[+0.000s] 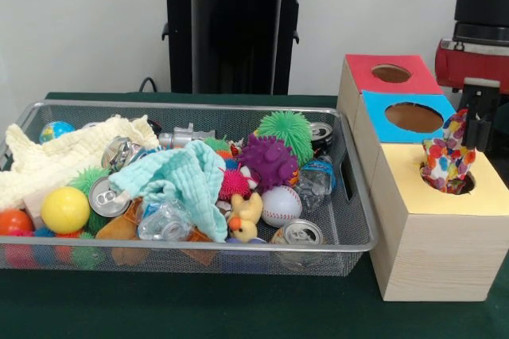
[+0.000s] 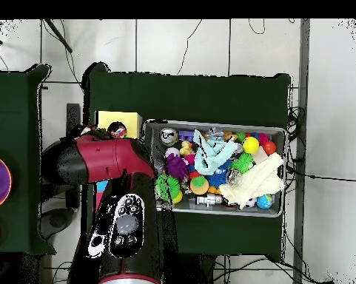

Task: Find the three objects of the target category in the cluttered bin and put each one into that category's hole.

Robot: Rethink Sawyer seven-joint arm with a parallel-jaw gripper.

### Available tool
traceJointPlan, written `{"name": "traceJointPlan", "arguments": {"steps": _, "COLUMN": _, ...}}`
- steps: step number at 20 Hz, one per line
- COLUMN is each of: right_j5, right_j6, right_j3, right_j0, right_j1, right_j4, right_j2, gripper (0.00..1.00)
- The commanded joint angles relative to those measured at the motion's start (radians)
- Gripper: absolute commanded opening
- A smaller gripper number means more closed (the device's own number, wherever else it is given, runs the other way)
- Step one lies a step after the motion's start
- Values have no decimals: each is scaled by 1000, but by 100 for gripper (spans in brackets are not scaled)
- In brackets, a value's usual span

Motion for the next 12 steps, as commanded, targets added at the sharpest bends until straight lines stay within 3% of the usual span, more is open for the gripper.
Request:
{"name": "traceJointPlan", "arguments": {"steps": 1, "right_j5": 51, "right_j6": 103, "right_j3": 41, "right_j0": -2, "right_j1": 13, "right_j4": 3, "right_j2": 2, "gripper": 0}}
{"name": "traceJointPlan", "arguments": {"steps": 12, "right_j5": 76, "right_j6": 89, "right_j3": 55, "right_j0": -3, "right_j1": -5, "right_j4": -4, "right_j2": -5, "gripper": 0}}
